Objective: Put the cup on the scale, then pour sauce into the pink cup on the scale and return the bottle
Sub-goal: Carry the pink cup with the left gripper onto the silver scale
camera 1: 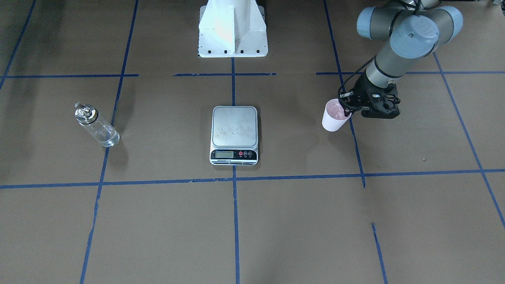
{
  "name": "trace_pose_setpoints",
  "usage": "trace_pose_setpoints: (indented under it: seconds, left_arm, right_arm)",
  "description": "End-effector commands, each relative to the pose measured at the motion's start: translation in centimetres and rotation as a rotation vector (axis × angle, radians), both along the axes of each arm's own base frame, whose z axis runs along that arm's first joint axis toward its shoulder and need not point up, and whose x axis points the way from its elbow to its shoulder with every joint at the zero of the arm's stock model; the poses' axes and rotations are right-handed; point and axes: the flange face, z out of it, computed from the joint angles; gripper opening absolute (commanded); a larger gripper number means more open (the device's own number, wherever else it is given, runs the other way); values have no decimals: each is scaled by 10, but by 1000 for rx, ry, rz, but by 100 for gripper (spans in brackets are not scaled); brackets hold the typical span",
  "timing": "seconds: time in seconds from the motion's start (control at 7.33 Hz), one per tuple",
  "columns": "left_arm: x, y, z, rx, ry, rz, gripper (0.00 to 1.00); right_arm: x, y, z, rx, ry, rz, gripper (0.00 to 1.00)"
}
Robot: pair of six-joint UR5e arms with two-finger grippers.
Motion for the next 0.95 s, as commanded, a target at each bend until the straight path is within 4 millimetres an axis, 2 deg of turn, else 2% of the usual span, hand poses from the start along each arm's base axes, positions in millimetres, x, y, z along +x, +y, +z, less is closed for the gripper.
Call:
trace_pose_setpoints:
  seconds: [0.0,0.14,0.27,0.41,0.55,0.68,0.82]
  left_arm:
    - [17,-7,-94,-19,12,-11,0]
    - [40,-1,-125,-35,44,-13,0]
    - [65,5,-145,-55,59,-3,0]
    - [94,6,-164,-86,62,0,0]
    - [129,-1,-193,-109,63,6,0]
    - [166,-2,-211,-126,56,12,0]
    - [180,-7,-205,-113,50,-2,0]
  right_arm:
    - [-2,0,-13,10,-39,1,100]
    - [-2,4,-25,29,-43,4,100]
    - [-3,6,-32,41,-44,0,100]
    - [-5,6,-34,45,-45,-2,100]
    - [-7,8,-37,47,-47,-7,100]
    - [-10,11,-38,47,-47,-12,100]
    - [-9,14,-39,48,-47,-13,100]
